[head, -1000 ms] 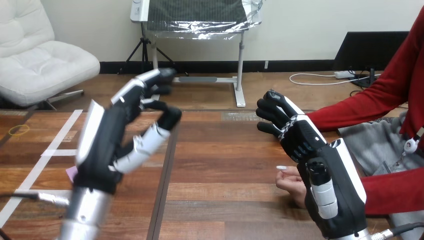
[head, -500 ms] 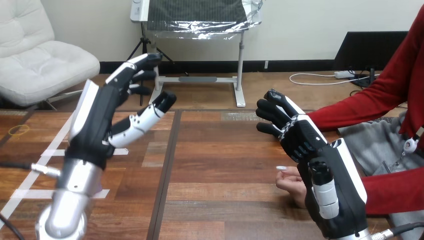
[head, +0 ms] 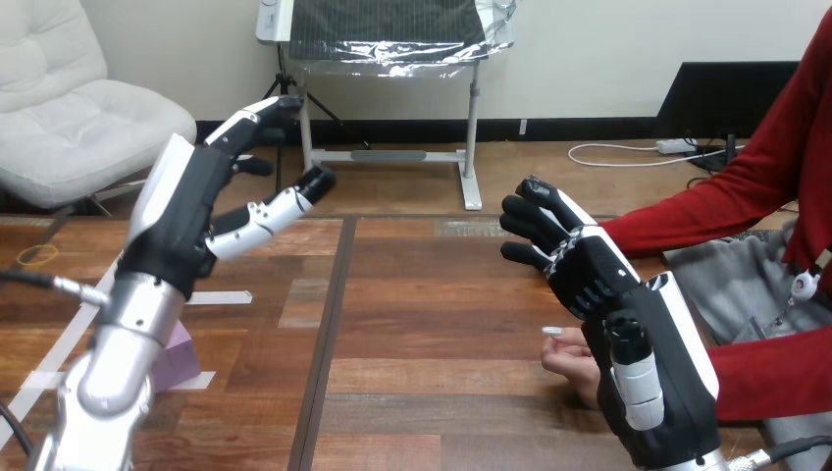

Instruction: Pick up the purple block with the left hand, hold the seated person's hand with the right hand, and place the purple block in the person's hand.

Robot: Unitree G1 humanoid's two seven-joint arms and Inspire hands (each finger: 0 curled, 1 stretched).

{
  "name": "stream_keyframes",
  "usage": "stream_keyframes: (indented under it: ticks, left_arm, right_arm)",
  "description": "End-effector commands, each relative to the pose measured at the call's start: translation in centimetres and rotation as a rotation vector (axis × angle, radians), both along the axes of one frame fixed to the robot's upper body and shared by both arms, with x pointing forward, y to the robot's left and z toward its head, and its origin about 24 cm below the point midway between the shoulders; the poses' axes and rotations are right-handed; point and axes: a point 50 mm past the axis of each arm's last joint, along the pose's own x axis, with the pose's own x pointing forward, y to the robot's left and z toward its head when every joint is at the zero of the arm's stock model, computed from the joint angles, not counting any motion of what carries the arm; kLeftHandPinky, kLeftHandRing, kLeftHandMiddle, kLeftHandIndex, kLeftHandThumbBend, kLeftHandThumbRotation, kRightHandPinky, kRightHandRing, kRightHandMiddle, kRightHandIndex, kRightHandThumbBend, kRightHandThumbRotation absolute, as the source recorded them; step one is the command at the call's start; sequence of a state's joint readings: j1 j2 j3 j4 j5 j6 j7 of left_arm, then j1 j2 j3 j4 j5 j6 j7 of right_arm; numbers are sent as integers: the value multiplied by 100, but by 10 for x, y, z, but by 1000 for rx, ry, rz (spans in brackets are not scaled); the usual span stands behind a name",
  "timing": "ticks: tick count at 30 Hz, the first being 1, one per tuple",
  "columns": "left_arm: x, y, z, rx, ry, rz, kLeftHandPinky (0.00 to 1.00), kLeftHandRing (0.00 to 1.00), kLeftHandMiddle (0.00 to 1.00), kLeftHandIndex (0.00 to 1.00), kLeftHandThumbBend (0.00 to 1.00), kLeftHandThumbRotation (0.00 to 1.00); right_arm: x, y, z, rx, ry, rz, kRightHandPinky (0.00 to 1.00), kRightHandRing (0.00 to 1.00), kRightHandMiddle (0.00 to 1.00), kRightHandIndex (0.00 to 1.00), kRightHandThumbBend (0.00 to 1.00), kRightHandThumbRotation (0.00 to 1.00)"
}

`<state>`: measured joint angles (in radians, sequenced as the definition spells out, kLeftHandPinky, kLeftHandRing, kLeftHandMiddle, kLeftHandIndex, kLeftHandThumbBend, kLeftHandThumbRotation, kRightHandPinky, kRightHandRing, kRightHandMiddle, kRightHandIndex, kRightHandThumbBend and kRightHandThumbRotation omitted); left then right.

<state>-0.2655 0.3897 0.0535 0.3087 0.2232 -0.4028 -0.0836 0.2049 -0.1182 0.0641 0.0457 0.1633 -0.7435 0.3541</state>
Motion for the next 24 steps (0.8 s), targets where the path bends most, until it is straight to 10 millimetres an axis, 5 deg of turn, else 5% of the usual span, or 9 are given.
stream_keyframes:
  ticks: [1, 24]
  left_arm:
    - [22, 5, 18, 83, -6, 14, 73, 84, 86, 85, 69, 63]
    - [56, 28, 1, 297, 177, 127, 71, 86, 87, 86, 64, 54]
  right_arm:
    - [9, 1, 16, 18, -77, 11, 83, 88, 88, 91, 77, 100]
    - [8, -1, 17, 22, -82, 13, 82, 87, 88, 91, 76, 100]
